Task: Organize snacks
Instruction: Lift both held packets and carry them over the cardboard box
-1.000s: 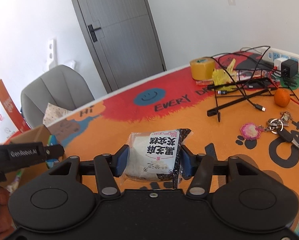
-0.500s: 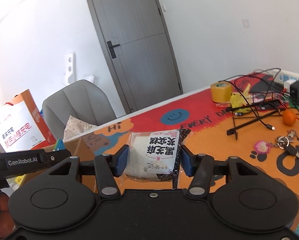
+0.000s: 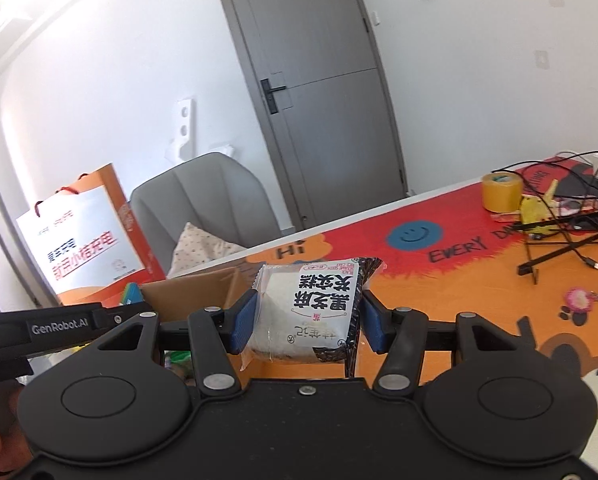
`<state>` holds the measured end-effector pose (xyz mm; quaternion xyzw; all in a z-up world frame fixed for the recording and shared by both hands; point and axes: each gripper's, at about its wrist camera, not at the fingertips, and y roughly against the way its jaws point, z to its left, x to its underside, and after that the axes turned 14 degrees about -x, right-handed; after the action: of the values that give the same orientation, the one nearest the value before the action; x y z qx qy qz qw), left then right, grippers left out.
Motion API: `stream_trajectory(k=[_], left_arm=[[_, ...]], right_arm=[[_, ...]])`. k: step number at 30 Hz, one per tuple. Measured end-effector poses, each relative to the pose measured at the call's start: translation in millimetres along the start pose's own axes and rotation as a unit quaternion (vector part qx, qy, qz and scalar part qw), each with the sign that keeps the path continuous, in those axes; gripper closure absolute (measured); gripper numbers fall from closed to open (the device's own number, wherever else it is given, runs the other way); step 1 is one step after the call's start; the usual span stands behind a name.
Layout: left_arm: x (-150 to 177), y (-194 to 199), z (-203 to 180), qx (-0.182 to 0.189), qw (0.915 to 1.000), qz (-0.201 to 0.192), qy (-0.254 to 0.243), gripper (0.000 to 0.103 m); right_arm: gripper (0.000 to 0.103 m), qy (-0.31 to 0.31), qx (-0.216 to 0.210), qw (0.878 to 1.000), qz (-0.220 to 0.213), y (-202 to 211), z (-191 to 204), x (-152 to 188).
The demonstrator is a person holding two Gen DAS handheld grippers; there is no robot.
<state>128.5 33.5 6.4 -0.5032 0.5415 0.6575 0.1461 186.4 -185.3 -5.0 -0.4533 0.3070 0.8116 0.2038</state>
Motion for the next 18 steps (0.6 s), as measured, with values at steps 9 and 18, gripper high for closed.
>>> stream_trajectory(k=[9, 18], left_arm=[[6, -8, 29, -0.005, 0.9996, 0.017, 0.023, 0.078], [11, -8, 47, -0.018, 0.9989, 0.02, 0.039, 0.066]], right_arm=[[0.049, 0.012, -0.035, 0.999, 0.012, -18, 26, 3], [0.049, 0.015, -0.065, 0.997, 0.033, -38, 45, 8]])
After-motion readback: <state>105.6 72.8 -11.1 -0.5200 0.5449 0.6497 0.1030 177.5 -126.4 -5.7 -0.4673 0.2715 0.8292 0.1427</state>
